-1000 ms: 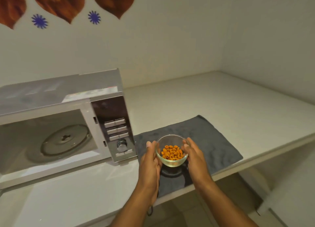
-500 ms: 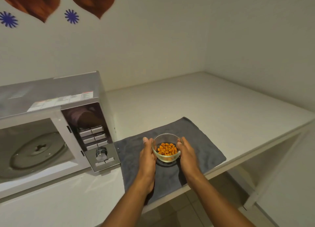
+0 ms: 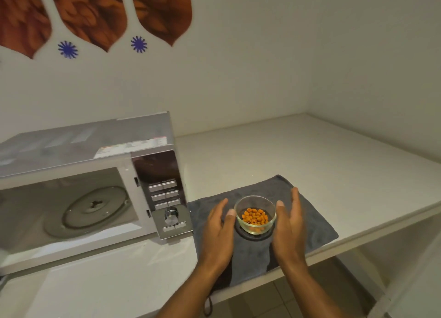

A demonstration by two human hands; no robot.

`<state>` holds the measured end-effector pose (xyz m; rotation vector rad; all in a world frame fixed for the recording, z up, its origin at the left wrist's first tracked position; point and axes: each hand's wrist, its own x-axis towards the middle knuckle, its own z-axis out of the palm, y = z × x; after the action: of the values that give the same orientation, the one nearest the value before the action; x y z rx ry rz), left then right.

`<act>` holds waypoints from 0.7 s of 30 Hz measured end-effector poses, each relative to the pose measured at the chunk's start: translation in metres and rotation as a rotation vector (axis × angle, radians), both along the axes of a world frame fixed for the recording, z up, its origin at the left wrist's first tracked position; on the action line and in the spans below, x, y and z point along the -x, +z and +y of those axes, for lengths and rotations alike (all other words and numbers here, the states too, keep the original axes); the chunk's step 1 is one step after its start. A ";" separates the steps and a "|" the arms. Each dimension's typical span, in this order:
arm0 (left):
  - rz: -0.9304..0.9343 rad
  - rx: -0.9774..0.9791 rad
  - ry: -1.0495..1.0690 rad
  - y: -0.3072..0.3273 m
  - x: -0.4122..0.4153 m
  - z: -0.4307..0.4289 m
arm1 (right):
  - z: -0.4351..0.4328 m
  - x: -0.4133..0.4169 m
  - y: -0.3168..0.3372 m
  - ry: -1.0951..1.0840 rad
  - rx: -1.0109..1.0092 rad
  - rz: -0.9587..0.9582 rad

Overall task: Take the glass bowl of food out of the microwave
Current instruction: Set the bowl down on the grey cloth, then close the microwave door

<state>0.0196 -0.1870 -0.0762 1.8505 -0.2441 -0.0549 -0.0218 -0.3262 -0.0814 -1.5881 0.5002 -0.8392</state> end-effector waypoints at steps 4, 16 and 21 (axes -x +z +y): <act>-0.219 -0.092 0.009 0.023 0.016 0.037 | 0.032 0.004 0.037 0.020 0.145 -0.160; -0.587 -0.429 0.251 0.138 0.027 0.186 | 0.162 -0.041 0.136 0.212 0.798 -0.295; -0.528 -0.579 0.398 0.170 0.031 0.251 | 0.194 -0.066 0.146 0.233 1.037 -0.189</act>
<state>-0.0114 0.0644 0.0933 2.4343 -0.2316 0.7122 0.0447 -0.1320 0.0650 -2.3956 -0.3381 -1.1314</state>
